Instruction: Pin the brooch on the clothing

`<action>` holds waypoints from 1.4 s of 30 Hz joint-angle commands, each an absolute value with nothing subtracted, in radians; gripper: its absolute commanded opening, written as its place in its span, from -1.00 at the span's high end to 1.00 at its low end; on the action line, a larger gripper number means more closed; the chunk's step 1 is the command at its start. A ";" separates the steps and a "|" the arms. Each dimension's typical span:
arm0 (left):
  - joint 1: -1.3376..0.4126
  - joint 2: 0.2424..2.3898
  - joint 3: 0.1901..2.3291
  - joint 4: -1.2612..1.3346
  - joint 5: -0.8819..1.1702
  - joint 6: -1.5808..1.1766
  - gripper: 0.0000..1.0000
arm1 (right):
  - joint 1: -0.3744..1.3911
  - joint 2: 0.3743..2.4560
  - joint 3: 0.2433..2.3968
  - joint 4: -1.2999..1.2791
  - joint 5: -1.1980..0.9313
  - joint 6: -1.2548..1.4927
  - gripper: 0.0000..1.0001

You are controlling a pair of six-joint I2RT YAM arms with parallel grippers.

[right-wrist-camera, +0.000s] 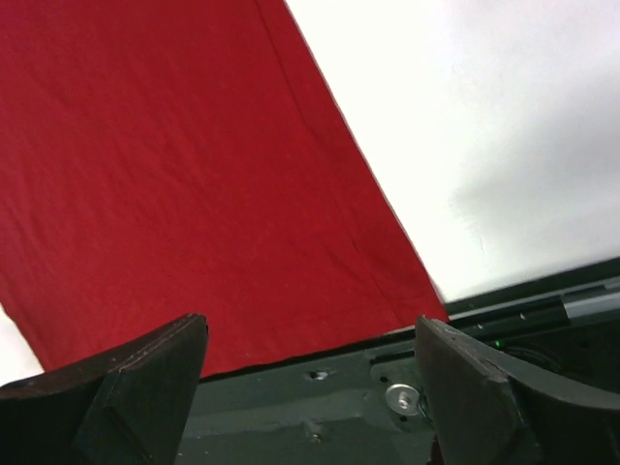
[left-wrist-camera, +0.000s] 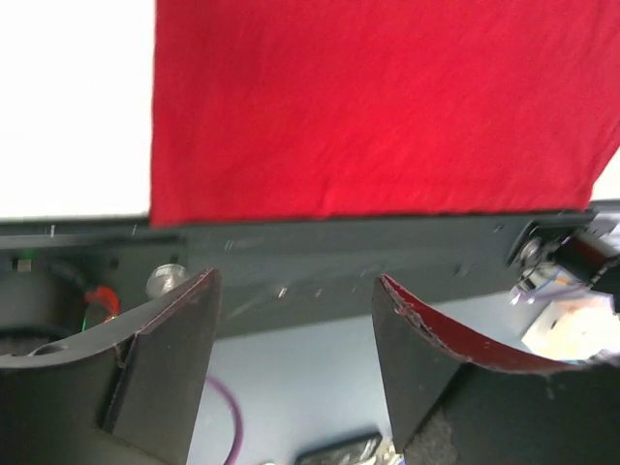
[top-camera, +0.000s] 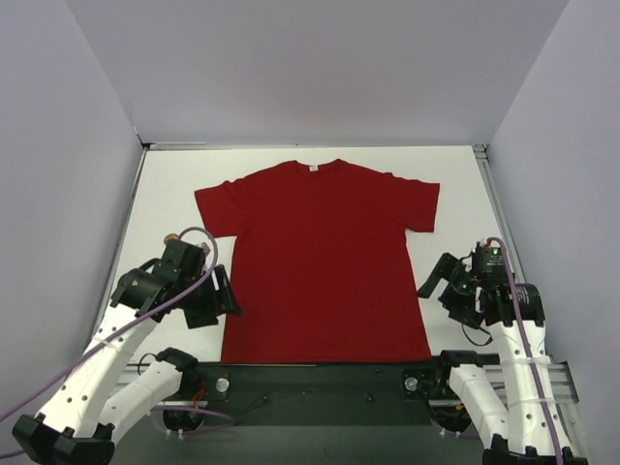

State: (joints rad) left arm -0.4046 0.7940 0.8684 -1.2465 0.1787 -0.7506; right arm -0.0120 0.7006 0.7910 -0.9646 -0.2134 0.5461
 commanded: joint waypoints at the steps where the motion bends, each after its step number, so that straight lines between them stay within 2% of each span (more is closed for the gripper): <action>1: -0.407 0.943 0.954 -1.009 0.146 -0.695 -0.46 | -0.006 0.805 0.853 -0.867 -0.207 0.549 -0.81; 4: -0.405 1.123 1.017 -0.860 0.129 -0.657 -0.40 | 0.026 0.940 0.870 -0.711 -0.189 0.549 -0.79; 6: -0.403 1.233 1.092 -0.799 0.114 -0.621 -0.28 | 0.047 1.082 0.896 -0.617 -0.176 0.539 -0.68; 9: -0.399 1.448 1.231 -0.721 0.091 -0.575 0.04 | 0.080 1.297 0.989 -0.531 -0.161 0.522 -0.54; 10: -0.397 1.548 1.277 -0.706 0.084 -0.565 0.40 | 0.089 1.349 1.020 -0.513 -0.155 0.517 -0.46; 11: -0.394 1.599 1.316 -0.697 0.081 -0.542 0.62 | 0.095 1.405 1.081 -0.496 -0.150 0.512 -0.09; 13: -0.387 1.739 1.426 -0.693 0.061 -0.528 0.99 | 0.104 1.572 1.162 -0.482 -0.164 0.509 0.36; 14: -0.382 1.785 1.458 -0.696 0.069 -0.517 1.00 | 0.107 1.627 1.201 -0.482 -0.172 0.509 0.78; 16: -0.370 1.898 1.538 -0.700 0.086 -0.515 1.00 | 0.115 1.774 1.307 -0.482 -0.201 0.512 1.00; 22: -0.339 2.052 1.588 -0.673 0.136 -0.535 1.00 | 0.112 1.994 1.434 -0.503 -0.186 0.538 1.00; 30: -0.337 2.026 1.456 -0.635 0.167 -0.588 1.00 | 0.083 2.026 1.397 -0.505 -0.126 0.534 1.00; 33: -0.331 1.997 1.482 -0.635 0.164 -0.562 1.00 | 0.086 2.000 1.419 -0.503 -0.158 0.508 1.00; 36: -0.319 1.930 1.531 -0.653 0.123 -0.531 0.77 | 0.104 1.933 1.440 -0.499 -0.189 0.489 0.92; 37: -0.315 1.908 1.542 -0.664 0.104 -0.517 0.57 | 0.110 1.890 1.450 -0.496 -0.202 0.480 0.85; 38: -0.307 1.863 1.549 -0.669 0.075 -0.509 0.46 | 0.123 1.873 1.456 -0.491 -0.221 0.468 0.71; 39: -0.284 1.838 1.548 -0.675 0.071 -0.499 0.38 | 0.132 1.850 1.459 -0.488 -0.248 0.459 0.34; 41: -0.244 1.760 1.525 -0.672 0.080 -0.496 0.23 | 0.147 1.792 1.463 -0.476 -0.267 0.446 0.13; 42: -0.223 1.732 1.507 -0.654 0.103 -0.489 0.18 | 0.172 1.773 1.465 -0.472 -0.268 0.442 -0.04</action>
